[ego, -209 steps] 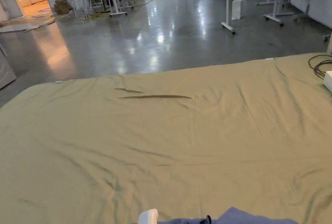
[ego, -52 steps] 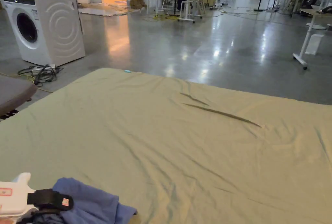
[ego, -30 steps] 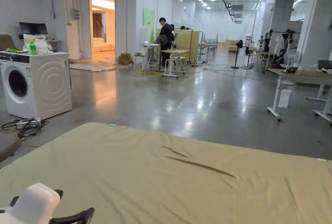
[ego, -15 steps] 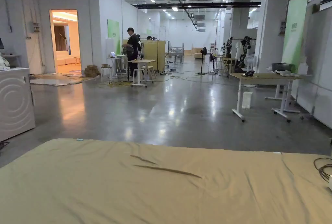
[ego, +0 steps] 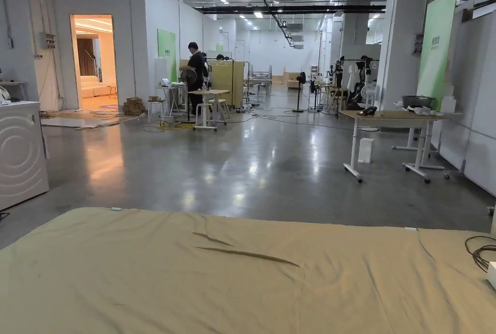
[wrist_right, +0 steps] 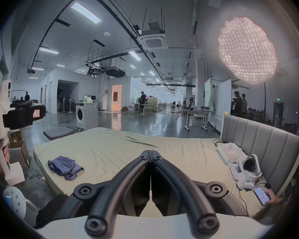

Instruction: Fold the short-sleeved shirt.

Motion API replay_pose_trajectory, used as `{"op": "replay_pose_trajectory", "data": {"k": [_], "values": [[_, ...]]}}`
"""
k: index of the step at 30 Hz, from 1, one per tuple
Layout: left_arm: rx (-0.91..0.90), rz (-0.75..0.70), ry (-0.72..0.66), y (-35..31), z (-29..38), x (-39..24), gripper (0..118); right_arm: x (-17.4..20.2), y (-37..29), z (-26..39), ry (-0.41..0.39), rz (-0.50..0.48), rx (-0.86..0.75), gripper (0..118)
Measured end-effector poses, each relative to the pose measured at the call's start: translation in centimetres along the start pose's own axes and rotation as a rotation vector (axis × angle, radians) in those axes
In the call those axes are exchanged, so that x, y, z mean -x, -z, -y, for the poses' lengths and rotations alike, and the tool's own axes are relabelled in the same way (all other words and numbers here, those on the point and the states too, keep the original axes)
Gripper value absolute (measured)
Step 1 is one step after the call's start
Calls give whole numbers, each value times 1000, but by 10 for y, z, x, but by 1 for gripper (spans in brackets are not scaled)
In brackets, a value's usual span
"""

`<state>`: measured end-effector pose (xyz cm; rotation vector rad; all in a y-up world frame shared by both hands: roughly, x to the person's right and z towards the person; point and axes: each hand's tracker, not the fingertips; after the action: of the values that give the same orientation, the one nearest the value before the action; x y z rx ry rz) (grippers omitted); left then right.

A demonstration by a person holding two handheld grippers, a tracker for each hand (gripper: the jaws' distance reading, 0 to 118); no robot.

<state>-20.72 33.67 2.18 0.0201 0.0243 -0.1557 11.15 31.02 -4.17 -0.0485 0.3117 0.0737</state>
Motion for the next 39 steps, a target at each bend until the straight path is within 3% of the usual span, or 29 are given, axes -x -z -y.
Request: {"op": "replay_pose_trajectory", "data": {"k": [7, 9, 10, 11, 12, 13, 14, 15, 19, 22, 24, 31, 39], "values": [[-15, 8, -4, -1, -4, 1, 0, -3, -1, -2, 36, 18, 3, 2], [-15, 4, -3, 0, -3, 2, 0, -2, -2, -2, 38, 28, 7, 10], [-14, 2, -5, 0, -4, 2, 2, -3, -1, -2, 43, 28, 10, 24], [-12, -11, -11, 1, -4, 3, 11, -3, -1, -2, 49, 28, 9, 41], [-13, -32, -11, 2, -4, 4, 30, -3, -1, -2, 51, 28, 11, 62], [-18, -47, -14, 2, -4, 4, 63, 1, -1, -6, 52, 28, 15, 90], [-18, -63, -19, 2, -4, 6, 79, 2, 1, -6, 49, 31, 21, 100], [-19, -63, -24, 3, -4, 8, 85, 4, 1, -6, 46, 38, 26, 104], [-37, -45, -88, 2, -1, 14, 85, 2, 2, -4, 68, 46, 16, 106], [-18, -40, -111, 6, 3, 19, 92, 4, 4, -6, 112, 39, 17, 117], [-6, -51, -111, 7, 6, 20, 98, 4, 4, -7, 117, 36, 24, 118], [25, -58, -146, 12, 6, 21, 99, 7, 6, -8, 112, 63, 40, 118], [53, -66, -142, 16, 6, 23, 99, -14, 16, -5, 333, 31, 103, 118]]}}
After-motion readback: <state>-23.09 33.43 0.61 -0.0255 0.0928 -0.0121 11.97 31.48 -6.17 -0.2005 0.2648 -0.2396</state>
